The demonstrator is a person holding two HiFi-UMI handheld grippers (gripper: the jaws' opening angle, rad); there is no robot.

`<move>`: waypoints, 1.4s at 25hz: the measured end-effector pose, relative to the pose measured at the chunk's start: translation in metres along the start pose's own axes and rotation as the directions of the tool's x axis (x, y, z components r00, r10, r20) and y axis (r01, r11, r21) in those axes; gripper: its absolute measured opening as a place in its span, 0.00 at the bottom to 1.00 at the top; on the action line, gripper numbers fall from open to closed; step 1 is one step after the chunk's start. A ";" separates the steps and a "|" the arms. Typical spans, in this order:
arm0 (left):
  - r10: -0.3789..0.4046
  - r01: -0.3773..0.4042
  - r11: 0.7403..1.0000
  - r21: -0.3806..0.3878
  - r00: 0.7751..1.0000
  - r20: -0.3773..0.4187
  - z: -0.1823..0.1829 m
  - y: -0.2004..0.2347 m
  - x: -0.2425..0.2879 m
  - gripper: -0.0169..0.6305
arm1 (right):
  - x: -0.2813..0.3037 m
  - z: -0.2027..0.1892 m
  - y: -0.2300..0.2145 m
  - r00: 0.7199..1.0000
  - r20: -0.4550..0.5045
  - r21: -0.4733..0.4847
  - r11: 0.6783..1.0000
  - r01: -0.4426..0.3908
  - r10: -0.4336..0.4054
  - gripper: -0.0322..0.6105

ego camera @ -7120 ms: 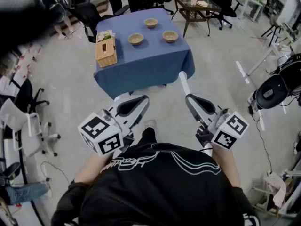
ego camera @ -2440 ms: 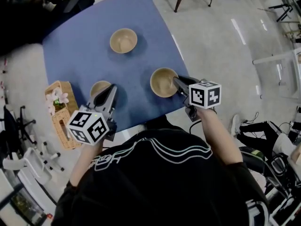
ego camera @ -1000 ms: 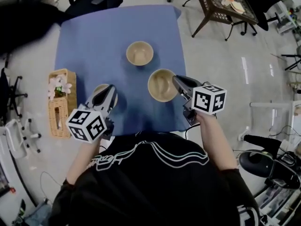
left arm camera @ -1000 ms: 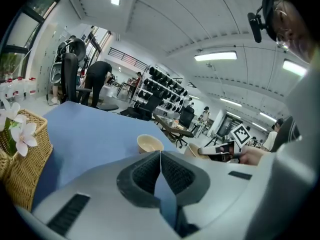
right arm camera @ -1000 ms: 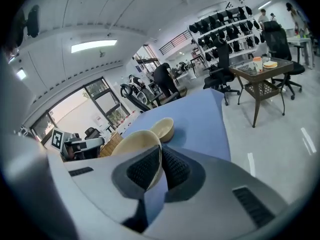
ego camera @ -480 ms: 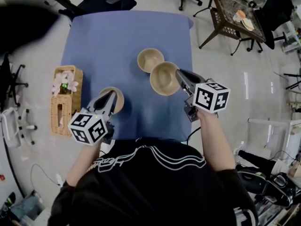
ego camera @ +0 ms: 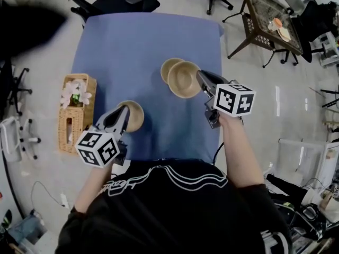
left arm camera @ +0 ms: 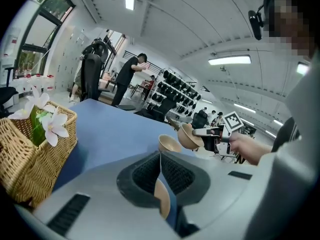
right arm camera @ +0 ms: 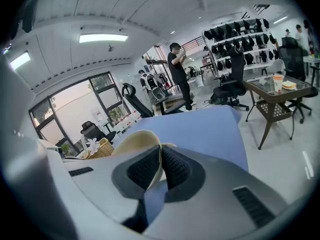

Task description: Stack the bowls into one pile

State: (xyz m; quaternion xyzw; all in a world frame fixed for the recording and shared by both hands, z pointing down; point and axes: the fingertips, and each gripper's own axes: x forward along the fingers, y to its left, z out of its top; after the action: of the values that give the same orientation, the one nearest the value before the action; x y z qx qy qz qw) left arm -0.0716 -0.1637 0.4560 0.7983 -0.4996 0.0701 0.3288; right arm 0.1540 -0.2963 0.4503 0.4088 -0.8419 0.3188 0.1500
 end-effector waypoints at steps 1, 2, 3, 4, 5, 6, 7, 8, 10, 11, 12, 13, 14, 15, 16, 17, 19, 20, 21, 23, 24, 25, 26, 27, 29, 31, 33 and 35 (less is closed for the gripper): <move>0.003 -0.003 1.000 0.000 1.000 0.003 0.001 0.002 -0.001 0.07 | 0.005 0.001 -0.002 1.000 -0.002 -0.002 1.000 0.006 -0.006 0.11; 0.004 -0.004 1.000 0.001 1.000 0.005 0.002 0.004 -0.001 0.07 | 0.009 0.002 -0.004 1.000 -0.003 -0.002 1.000 0.013 -0.013 0.11; 0.005 -0.005 1.000 0.001 1.000 0.008 0.003 0.005 -0.001 0.07 | 0.014 0.003 -0.005 1.000 -0.005 -0.002 1.000 0.021 -0.021 0.11; 0.005 -0.005 1.000 0.000 1.000 0.010 0.003 0.007 -0.001 0.07 | 0.018 0.003 -0.007 1.000 -0.007 -0.003 1.000 0.027 -0.027 0.11; 0.005 -0.005 1.000 -0.002 1.000 0.011 0.003 0.008 -0.001 0.07 | 0.023 0.004 -0.008 0.999 -0.008 -0.004 1.000 0.031 -0.031 0.11; 0.005 -0.005 1.000 -0.003 1.000 0.012 0.003 0.009 -0.001 0.07 | 0.027 0.005 -0.009 0.999 -0.010 -0.006 0.999 0.033 -0.033 0.11; 0.007 -0.006 1.000 -0.004 1.000 0.012 0.003 0.010 -0.001 0.07 | 0.032 0.005 -0.010 0.999 -0.014 -0.005 0.999 0.033 -0.033 0.11; 0.009 -0.009 1.000 -0.005 1.000 0.013 0.003 0.011 -0.001 0.07 | 0.036 0.005 -0.012 0.999 -0.018 -0.003 0.999 0.033 -0.033 0.11; 0.014 -0.014 1.000 -0.009 1.000 0.014 0.002 0.014 -0.001 0.07 | 0.044 0.005 -0.014 0.999 -0.024 -0.007 0.999 0.038 -0.038 0.11; 0.015 -0.015 1.000 -0.011 1.000 0.016 0.002 0.015 -0.001 0.07 | 0.048 0.005 -0.014 0.999 -0.026 -0.012 0.999 0.043 -0.044 0.11; 0.017 -0.016 1.000 -0.013 1.000 0.018 0.002 0.017 0.000 0.07 | 0.051 0.006 -0.015 0.998 -0.028 -0.017 0.999 0.048 -0.049 0.11; 0.018 -0.018 1.000 -0.015 1.000 0.019 0.002 0.019 0.000 0.07 | 0.056 0.005 -0.017 0.998 -0.031 -0.018 0.998 0.052 -0.053 0.11; 0.020 -0.020 1.000 -0.017 1.000 0.019 0.001 0.021 0.001 0.07 | 0.060 0.005 -0.019 0.998 -0.035 -0.014 0.998 0.055 -0.056 0.11; 0.023 -0.022 1.000 -0.019 1.000 0.018 0.001 0.022 0.001 0.07 | 0.063 0.003 -0.021 0.998 -0.041 -0.009 0.998 0.057 -0.057 0.11; 0.024 -0.024 0.999 -0.021 1.000 0.018 0.001 0.023 0.002 0.07 | 0.066 0.002 -0.023 0.997 -0.047 -0.002 0.998 0.058 -0.058 0.11; 0.025 -0.025 0.999 -0.023 1.000 0.018 0.001 0.023 0.002 0.07 | 0.069 0.000 -0.024 0.997 -0.054 0.003 0.998 0.058 -0.057 0.11; 0.027 -0.026 0.999 -0.027 0.999 0.018 0.001 0.023 0.004 0.07 | 0.074 -0.003 -0.028 0.996 -0.070 0.012 0.998 0.057 -0.057 0.11; 0.028 -0.027 0.999 -0.029 0.999 0.018 0.001 0.023 0.005 0.07 | 0.075 -0.005 -0.030 0.995 -0.077 0.017 0.998 0.057 -0.056 0.11; 0.030 -0.029 0.999 -0.031 0.999 0.018 0.001 0.023 0.006 0.07 | 0.077 -0.008 -0.031 0.995 -0.082 0.024 0.998 0.057 -0.055 0.11; 0.034 -0.033 0.999 -0.035 0.999 0.016 0.002 0.022 0.007 0.07 | 0.079 -0.011 -0.033 0.994 -0.091 0.035 0.998 0.058 -0.054 0.11; 0.035 -0.034 0.999 -0.036 0.999 0.015 0.002 0.021 0.008 0.07 | 0.080 -0.012 -0.034 0.994 -0.094 0.034 0.998 0.059 -0.056 0.11; 0.035 -0.034 0.999 -0.036 0.999 0.015 0.002 0.021 0.009 0.07 | 0.081 -0.012 -0.035 0.993 -0.098 0.029 0.998 0.062 -0.059 0.11; 0.035 -0.035 0.999 -0.038 0.999 0.015 0.002 0.021 0.009 0.07 | 0.082 -0.013 -0.036 0.993 -0.101 0.024 0.998 0.065 -0.062 0.11; 0.036 -0.036 0.999 -0.040 0.999 0.014 0.002 0.021 0.010 0.07 | 0.082 -0.014 -0.037 0.993 -0.104 0.020 0.998 0.067 -0.064 0.11; 0.038 -0.038 0.998 -0.044 0.999 0.012 0.001 0.022 0.011 0.07 | 0.083 -0.015 -0.039 0.992 -0.105 0.015 0.997 0.070 -0.068 0.12; 0.038 -0.038 0.998 -0.046 0.999 0.011 0.001 0.023 0.011 0.07 | 0.083 -0.016 -0.040 0.992 -0.106 0.009 0.997 0.076 -0.075 0.12; 0.038 -0.037 0.998 -0.049 0.999 0.012 0.002 0.024 0.011 0.07 | 0.084 -0.018 -0.041 0.991 -0.108 0.006 0.997 0.079 -0.078 0.12; 0.036 -0.035 0.998 -0.050 0.999 0.015 0.002 0.026 0.010 0.07 | 0.085 -0.018 -0.039 0.992 -0.106 -0.003 0.997 0.072 -0.072 0.12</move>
State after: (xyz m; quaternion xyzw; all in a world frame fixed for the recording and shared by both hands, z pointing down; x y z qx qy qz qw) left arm -0.0888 -0.1798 0.4704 0.7815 -0.5179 0.0574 0.3432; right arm 0.1316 -0.3528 0.5237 0.4214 -0.8173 0.3348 0.2058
